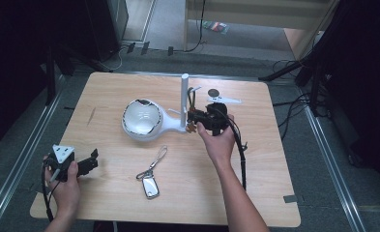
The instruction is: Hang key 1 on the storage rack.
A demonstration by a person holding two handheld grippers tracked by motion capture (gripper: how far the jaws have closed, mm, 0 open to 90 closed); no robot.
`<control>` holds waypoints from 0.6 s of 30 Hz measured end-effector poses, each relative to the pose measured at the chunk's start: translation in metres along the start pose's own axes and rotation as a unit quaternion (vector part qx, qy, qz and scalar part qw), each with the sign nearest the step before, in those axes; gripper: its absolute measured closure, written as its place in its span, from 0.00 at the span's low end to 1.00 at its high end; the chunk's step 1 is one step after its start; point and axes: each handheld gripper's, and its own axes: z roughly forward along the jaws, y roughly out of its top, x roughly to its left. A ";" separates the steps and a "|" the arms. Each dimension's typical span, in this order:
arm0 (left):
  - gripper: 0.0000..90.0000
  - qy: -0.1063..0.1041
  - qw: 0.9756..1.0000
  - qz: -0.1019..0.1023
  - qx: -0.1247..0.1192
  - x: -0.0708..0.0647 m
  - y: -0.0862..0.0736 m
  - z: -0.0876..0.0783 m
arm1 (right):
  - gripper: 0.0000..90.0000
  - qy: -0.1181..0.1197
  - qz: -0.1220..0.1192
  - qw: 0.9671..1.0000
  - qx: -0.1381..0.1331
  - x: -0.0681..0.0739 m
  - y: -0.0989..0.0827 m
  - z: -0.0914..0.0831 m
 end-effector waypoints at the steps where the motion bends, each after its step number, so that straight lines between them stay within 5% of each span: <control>1: 0.06 0.000 1.000 0.000 0.000 0.000 0.000 0.000 | 0.73 0.000 -0.001 1.000 0.000 0.000 0.000 0.000; 18: 0.06 0.000 1.000 0.000 0.000 0.000 0.000 0.000 | 0.68 -0.060 -0.039 0.997 0.009 0.014 -0.001 -0.010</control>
